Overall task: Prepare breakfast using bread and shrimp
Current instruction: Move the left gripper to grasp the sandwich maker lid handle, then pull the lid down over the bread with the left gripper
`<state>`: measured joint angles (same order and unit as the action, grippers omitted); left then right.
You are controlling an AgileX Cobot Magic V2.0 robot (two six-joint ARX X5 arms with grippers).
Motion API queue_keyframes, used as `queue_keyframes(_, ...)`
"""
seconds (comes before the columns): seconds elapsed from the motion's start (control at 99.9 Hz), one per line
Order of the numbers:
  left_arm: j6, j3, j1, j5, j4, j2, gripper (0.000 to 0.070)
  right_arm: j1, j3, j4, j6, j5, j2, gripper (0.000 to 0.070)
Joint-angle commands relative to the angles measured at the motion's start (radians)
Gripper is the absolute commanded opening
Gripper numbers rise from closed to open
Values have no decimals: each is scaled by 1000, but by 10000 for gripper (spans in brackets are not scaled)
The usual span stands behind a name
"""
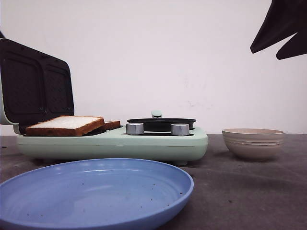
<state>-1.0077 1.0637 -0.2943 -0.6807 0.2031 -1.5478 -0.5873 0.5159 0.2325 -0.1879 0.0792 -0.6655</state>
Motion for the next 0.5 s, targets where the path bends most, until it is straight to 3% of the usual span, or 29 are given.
queue_keyframes(0.0, 19, 13, -2, -7, 14, -16, 10, -6, 8, -7, -11, 0, -6, 329)
queue_keyframes(0.491, 60, 13, 23, -18, 14, -16, 10, -6, 8, -7, -11, 0, -6, 329)
